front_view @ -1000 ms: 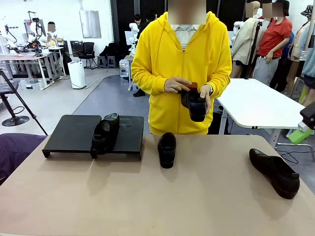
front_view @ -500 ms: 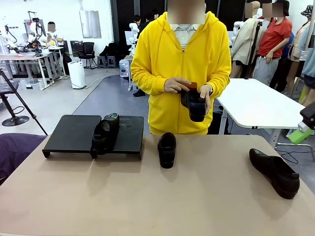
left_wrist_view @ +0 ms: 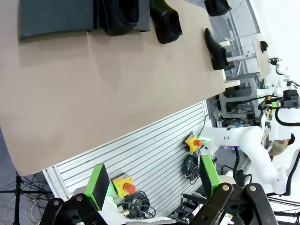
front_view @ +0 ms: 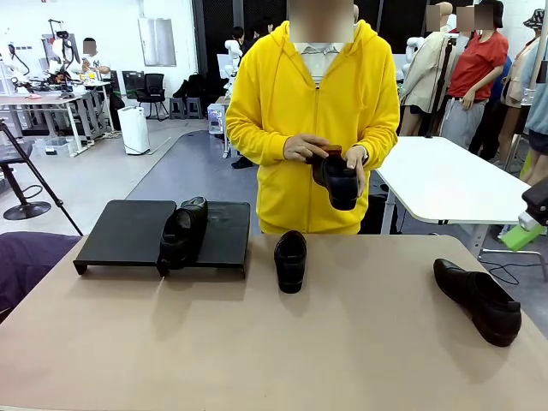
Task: Organize the shoes by placing them on the stand.
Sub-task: Pick up one Shoe and place it in the middle of the table.
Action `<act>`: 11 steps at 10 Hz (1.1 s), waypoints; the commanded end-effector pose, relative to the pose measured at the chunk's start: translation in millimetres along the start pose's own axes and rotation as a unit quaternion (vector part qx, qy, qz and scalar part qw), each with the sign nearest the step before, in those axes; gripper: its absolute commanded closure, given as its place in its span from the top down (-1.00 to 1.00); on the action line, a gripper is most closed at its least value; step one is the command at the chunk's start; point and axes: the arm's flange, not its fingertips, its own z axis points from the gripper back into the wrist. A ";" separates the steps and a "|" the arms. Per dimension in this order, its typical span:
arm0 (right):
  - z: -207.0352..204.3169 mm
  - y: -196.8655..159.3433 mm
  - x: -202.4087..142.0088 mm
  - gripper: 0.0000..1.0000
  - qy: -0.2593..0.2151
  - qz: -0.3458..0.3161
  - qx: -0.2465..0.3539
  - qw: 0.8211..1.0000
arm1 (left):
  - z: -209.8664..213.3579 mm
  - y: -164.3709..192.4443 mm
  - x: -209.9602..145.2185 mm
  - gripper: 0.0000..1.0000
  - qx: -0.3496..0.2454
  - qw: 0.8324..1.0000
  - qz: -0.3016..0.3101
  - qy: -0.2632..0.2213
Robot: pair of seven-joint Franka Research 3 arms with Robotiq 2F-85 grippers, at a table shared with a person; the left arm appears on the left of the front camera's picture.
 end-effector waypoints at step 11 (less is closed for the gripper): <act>-70.2 -43.3 136.9 1.00 -0.127 0.059 -0.239 0.961 | -0.7 -1.0 -2.3 1.00 -0.001 1.000 0.002 0.003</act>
